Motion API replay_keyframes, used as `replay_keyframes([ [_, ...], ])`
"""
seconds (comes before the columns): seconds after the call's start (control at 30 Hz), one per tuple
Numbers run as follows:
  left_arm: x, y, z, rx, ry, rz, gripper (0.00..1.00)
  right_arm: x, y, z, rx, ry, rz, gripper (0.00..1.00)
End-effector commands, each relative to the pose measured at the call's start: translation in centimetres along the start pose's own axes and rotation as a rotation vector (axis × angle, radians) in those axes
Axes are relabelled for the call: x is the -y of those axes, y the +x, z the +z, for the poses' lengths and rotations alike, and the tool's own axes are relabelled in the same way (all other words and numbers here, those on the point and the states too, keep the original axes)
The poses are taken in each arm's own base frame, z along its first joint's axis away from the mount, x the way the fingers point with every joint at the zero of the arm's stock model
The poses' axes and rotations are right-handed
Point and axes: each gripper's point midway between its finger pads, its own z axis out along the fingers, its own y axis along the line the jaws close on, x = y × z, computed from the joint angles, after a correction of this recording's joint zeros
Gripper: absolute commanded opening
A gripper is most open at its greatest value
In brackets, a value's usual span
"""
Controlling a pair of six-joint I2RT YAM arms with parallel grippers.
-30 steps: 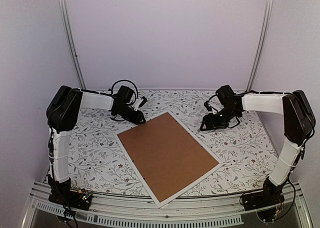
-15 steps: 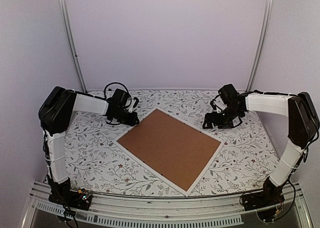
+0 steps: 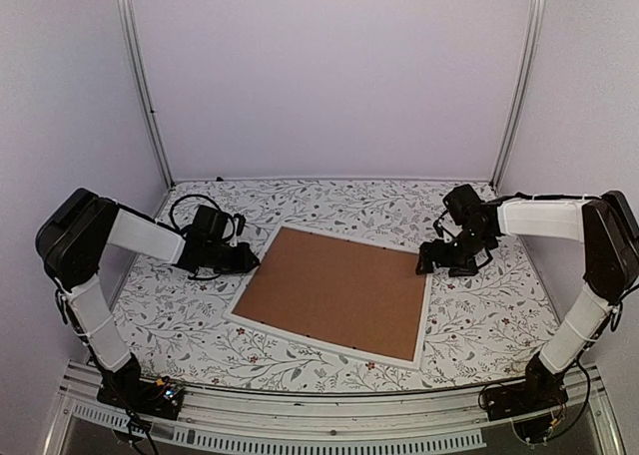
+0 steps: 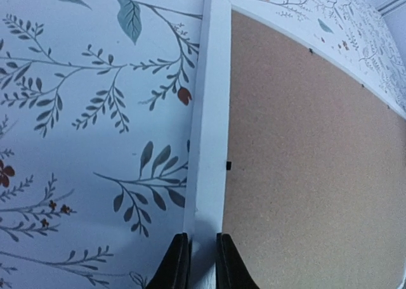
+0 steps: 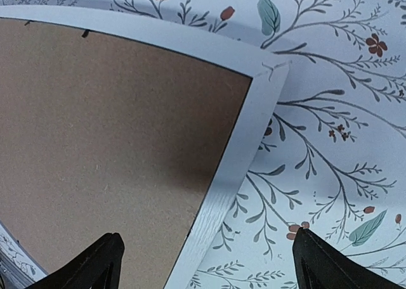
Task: Put the photo into the frame
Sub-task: Rotate the photo frame at the center of the board.
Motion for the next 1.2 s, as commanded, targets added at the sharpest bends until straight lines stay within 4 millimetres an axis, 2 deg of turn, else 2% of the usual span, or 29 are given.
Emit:
replay_keyframes([
  [0.0,-0.5,8.2,-0.4,-0.199,0.0,-0.116,0.12,0.0,1.0,-0.4,-0.004,-0.03,0.032,0.95],
  [0.17,1.1,11.4,-2.2,-0.238,0.004,-0.092,0.22,0.4,2.0,0.0,-0.01,-0.033,0.044,0.93],
  [0.37,3.0,14.5,-4.2,-0.265,0.0,-0.038,0.3,1.6,1.5,-0.4,0.023,-0.005,0.058,0.9],
  [0.4,2.9,15.6,-4.7,-0.292,-0.016,-0.03,0.32,2.0,1.4,-0.5,0.027,0.004,0.06,0.9],
  [0.5,3.3,16.2,-5.8,-0.283,-0.024,-0.013,0.37,3.2,1.0,-0.9,0.048,0.036,0.063,0.89],
  [0.67,3.4,14.7,-7.7,-0.198,-0.031,0.004,0.51,4.2,0.3,-1.6,0.08,0.084,0.05,0.87],
  [0.8,3.6,11.6,-9.1,-0.092,-0.069,0.059,0.7,4.4,-0.7,-1.9,0.097,0.111,0.033,0.86],
  [0.87,3.7,10.0,-9.5,-0.05,-0.091,0.093,0.76,4.6,-1.2,-1.7,0.086,0.133,0.031,0.84],
  [0.97,4.1,8.2,-9.5,-0.016,-0.103,0.114,0.81,4.9,-2.9,-2.2,0.102,0.18,0.022,0.81],
  [1.17,4.7,5.9,-8.4,0.007,-0.064,0.114,0.85,6.1,-4.3,-1.7,0.072,0.279,0.011,0.76],
])
